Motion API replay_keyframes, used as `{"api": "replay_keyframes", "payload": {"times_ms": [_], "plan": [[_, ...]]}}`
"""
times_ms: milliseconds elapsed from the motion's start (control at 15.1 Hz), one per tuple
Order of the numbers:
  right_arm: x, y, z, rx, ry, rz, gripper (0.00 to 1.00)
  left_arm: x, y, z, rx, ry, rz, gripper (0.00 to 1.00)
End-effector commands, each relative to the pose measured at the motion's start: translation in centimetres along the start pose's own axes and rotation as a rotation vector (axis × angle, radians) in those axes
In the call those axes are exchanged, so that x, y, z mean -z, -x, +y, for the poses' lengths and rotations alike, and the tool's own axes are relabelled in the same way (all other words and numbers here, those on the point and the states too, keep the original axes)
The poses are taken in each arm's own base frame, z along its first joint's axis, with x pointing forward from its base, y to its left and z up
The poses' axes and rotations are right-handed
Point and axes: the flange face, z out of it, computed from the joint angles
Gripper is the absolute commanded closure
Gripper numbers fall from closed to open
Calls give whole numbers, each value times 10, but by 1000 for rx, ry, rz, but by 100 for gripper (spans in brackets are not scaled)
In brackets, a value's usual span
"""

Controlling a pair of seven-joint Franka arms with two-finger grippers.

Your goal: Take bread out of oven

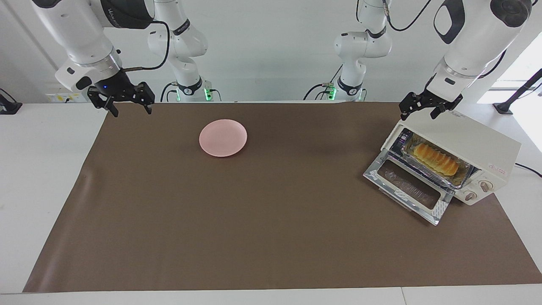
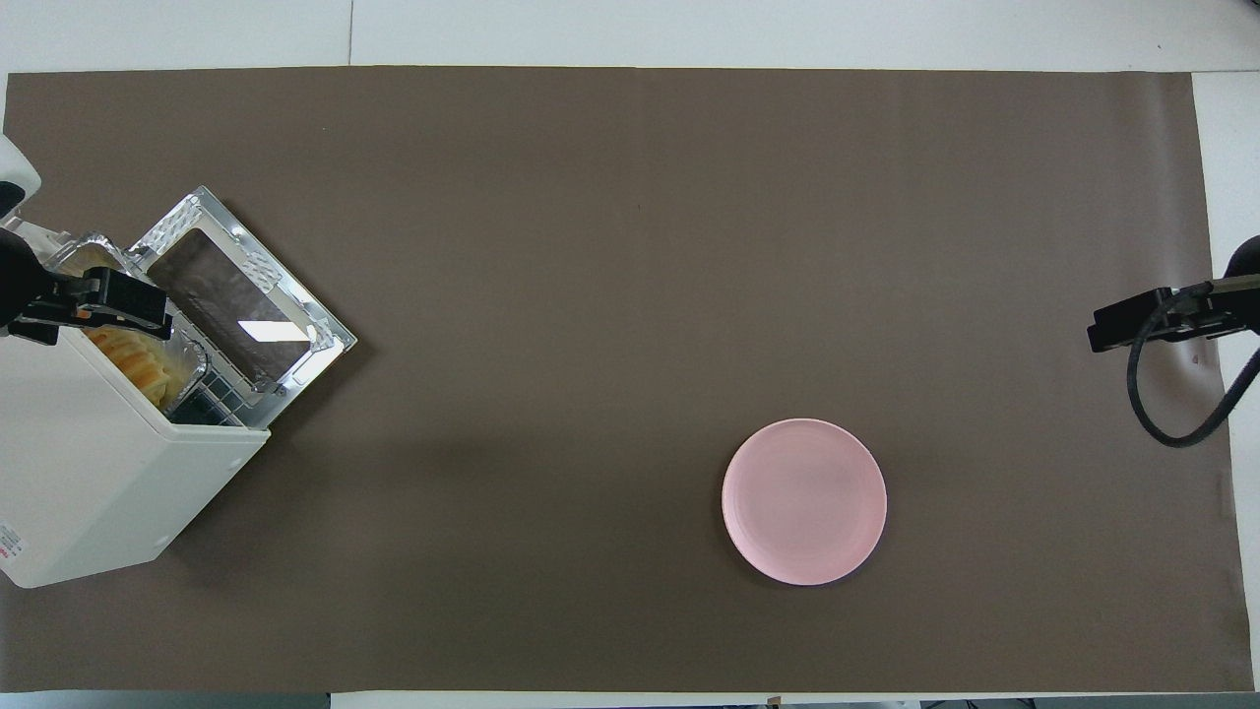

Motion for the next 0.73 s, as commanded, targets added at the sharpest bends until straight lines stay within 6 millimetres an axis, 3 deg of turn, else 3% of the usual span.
{"api": "replay_keyframes", "payload": {"times_ms": [0,463,662], "plan": [[2,7,1,14,-18,5,0,-1,3,-4,-3,-7,1,0],[2,7,0,15,-18,3,0,1,8,-5,5,-8,-25,0],[2,7,1,14,-20,3,0,1,1,-9,37,-5,-3,0]]}}
